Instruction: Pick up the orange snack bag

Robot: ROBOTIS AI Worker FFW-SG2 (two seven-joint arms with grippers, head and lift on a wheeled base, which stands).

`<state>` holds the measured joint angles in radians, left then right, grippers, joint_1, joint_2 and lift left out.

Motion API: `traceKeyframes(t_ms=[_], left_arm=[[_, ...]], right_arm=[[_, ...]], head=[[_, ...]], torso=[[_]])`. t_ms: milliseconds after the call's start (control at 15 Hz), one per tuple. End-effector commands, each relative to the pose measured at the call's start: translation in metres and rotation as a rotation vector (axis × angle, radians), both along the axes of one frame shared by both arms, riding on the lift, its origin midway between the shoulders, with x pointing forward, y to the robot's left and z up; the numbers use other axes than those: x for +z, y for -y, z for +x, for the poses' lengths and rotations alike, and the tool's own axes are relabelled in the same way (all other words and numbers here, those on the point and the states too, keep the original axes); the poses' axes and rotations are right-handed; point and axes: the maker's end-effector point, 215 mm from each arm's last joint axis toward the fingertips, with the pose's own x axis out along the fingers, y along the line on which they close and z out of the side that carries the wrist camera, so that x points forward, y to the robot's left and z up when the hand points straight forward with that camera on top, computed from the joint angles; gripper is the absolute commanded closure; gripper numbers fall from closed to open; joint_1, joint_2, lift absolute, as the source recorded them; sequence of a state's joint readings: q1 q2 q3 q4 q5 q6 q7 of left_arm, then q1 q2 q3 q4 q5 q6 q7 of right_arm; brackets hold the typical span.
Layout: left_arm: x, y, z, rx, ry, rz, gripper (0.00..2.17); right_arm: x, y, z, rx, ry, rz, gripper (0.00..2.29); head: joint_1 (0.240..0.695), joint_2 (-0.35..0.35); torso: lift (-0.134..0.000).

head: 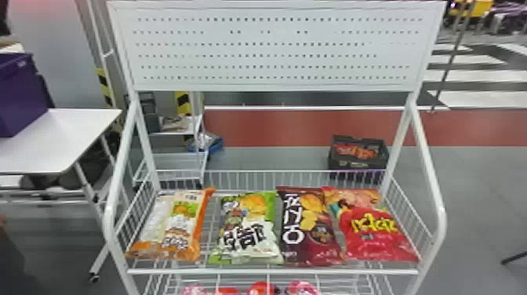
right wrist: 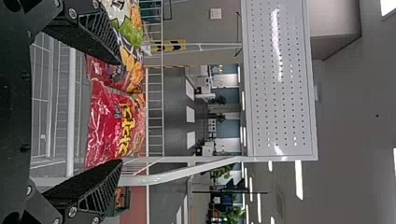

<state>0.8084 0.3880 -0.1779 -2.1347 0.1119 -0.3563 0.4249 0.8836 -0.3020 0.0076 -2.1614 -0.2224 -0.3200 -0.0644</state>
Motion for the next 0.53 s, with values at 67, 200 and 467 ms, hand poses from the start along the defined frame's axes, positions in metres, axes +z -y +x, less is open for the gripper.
traceKeyframes(t_ms=[67,200,467], left_arm=[[0.0004,0.0001,0.0001,0.000,0.001,0.000,0.09],[0.0010,0.0009,0.0000,-0.001,0.002,-0.002,0.09],[0.0000,0.0017,-0.0003,-0.004,0.000,-0.002,0.09]], right_arm=[[-0.0004,-0.0013,-0.0003,0.001,-0.001,0.003,0.14],[0.0005,-0.0014,-0.0003,0.001,0.002,0.002,0.14],[0.0003,-0.0020,-0.0004,0.002,0.001,0.005,0.14]], head=[[0.499,0.000],[0.499,0.000],[0.499,0.000]], torso=[[0.000],[0.000],[0.000]])
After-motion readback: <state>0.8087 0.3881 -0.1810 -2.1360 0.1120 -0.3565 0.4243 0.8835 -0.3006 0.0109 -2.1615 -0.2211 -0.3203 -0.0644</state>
